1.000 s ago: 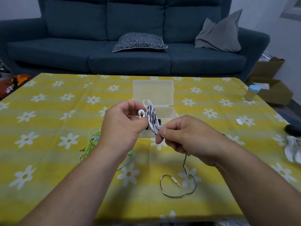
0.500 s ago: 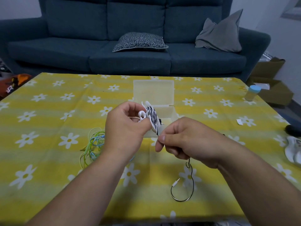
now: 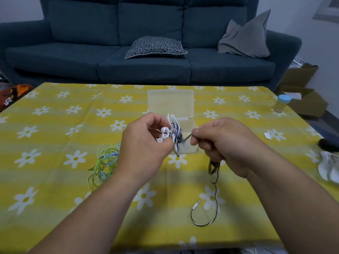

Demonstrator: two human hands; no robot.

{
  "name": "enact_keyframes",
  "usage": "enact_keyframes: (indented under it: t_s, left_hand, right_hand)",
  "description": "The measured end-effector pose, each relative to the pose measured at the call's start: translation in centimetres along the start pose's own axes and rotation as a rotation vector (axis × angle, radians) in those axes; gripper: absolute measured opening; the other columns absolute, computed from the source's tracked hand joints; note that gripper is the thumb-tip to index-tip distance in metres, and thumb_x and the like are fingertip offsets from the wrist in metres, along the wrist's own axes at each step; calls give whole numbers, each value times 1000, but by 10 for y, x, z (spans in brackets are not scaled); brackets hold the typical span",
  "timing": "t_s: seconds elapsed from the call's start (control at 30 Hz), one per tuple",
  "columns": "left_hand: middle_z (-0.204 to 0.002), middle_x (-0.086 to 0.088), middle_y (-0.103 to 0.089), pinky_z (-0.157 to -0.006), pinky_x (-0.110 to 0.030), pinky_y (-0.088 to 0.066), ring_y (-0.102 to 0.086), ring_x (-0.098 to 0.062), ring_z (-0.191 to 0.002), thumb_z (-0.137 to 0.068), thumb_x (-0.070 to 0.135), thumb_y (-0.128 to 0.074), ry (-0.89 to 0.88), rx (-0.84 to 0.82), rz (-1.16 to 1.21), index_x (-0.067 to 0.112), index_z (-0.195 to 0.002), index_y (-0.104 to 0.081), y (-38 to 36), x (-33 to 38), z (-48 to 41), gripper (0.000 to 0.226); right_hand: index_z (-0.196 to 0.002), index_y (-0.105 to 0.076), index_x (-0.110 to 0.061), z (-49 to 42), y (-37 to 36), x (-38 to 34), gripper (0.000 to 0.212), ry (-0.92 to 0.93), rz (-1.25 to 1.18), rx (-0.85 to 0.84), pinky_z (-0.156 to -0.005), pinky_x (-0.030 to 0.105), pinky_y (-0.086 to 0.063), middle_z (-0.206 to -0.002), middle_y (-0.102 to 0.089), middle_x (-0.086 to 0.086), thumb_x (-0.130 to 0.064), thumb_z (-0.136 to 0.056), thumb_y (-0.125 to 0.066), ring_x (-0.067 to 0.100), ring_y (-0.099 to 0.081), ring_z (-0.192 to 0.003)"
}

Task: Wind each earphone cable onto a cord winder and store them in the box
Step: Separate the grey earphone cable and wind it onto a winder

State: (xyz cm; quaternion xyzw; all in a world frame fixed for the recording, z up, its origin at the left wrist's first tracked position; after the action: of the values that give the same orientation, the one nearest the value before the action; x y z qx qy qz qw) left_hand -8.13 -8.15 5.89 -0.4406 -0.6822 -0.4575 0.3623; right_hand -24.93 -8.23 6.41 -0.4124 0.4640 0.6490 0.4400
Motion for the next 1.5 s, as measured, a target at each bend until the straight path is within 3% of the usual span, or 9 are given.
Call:
enact_keyframes:
  t_s: [0.13,0.27,0.43,0.83,0.97,1.03,1.2,1.37,1.5]
  left_hand:
    - [-62,5,-65,-47,-17,-36,-50,-6,-49,-73,-1,-71,-31,-42,-87,21,-74,-64,-5,-1,1,23]
    - [-57,7,-62,-44,-19,-35,-46,-7,-46,-74,18,-80,-51,-97,-135,22,-71,-63,-8,4,2,17]
    - [-62,5,-64,-50,-30,-45,-56,-17,-56,-67,5,-69,-46,-226,-290,24,-72,-63,-14,-1,6,21]
    - [-60,11,-55,-55,-20,-41,-46,-11,-56,-69,-4,-74,67,-425,163,15,-77,-68,-19,0,9,21]
    - [-68,-2,-63,-62,-28,-49,-57,-17,-61,-66,1,-72,109,-465,296,14,-79,-69,-18,0,10,19]
    - [-71,-5,-64,-64,-29,-50,-58,-19,-64,-66,1,-70,114,-485,306,14,-79,-69,-19,0,11,19]
    - [-72,-7,-66,-65,-32,-50,-62,-20,-63,-64,-2,-67,141,-445,356,18,-78,-69,-16,1,9,24]
    - [-71,-5,-66,-64,-31,-50,-61,-18,-62,-64,-2,-67,129,-426,362,16,-78,-69,-15,2,9,23]
    - [-71,-2,-67,-62,-26,-53,-62,-16,-59,-63,-3,-69,124,-264,446,16,-76,-67,-10,4,6,23]
  right_hand:
    - [-66,-69,-7,1,-6,-4,34,63,-53,-21,-39,19,-21,-49,-40,1,-13,-97,-56,12,-27,-41]
    - [-71,-69,-1,1,-7,-5,32,108,-37,-11,-39,19,-21,-50,-39,3,-12,-97,-56,12,-25,-43]
    - [-73,-70,3,3,-5,-12,30,159,-1,-18,-42,22,-20,-50,-38,3,-13,-96,-58,14,-26,-45]
    - [-66,-64,-5,-5,8,-12,33,181,25,122,-44,23,-20,-45,-34,-6,-19,-96,-60,12,-25,-45]
    - [-67,-64,-9,-6,14,-13,30,229,143,198,-42,11,-27,-39,-40,-14,-24,-92,-66,1,-40,-36]
    - [-67,-64,-9,-7,12,-12,29,226,136,190,-42,11,-26,-41,-37,-13,-25,-91,-67,2,-35,-36]
    - [-51,-63,-20,-13,8,-2,39,165,54,177,-47,25,-26,-46,-35,-8,-26,-90,-69,12,-28,-45]
    - [-57,-64,-16,-16,1,4,35,117,-19,125,-44,22,-23,-46,-38,-8,-19,-92,-67,12,-26,-43]
    - [-54,-65,-17,-15,-9,9,41,56,7,46,-44,25,-18,-48,-36,-3,-16,-95,-58,13,-24,-44]
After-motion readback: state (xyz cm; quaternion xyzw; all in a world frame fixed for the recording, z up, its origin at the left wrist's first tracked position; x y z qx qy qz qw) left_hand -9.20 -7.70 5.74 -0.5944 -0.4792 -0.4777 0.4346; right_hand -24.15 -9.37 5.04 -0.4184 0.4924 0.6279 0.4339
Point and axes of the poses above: each hand's wrist, its own z-axis away from the middle knuckle, its own y-axis out of the back of the hand, x = y × z, the point moved 5 cm from there along -z, towards the middle knuckle
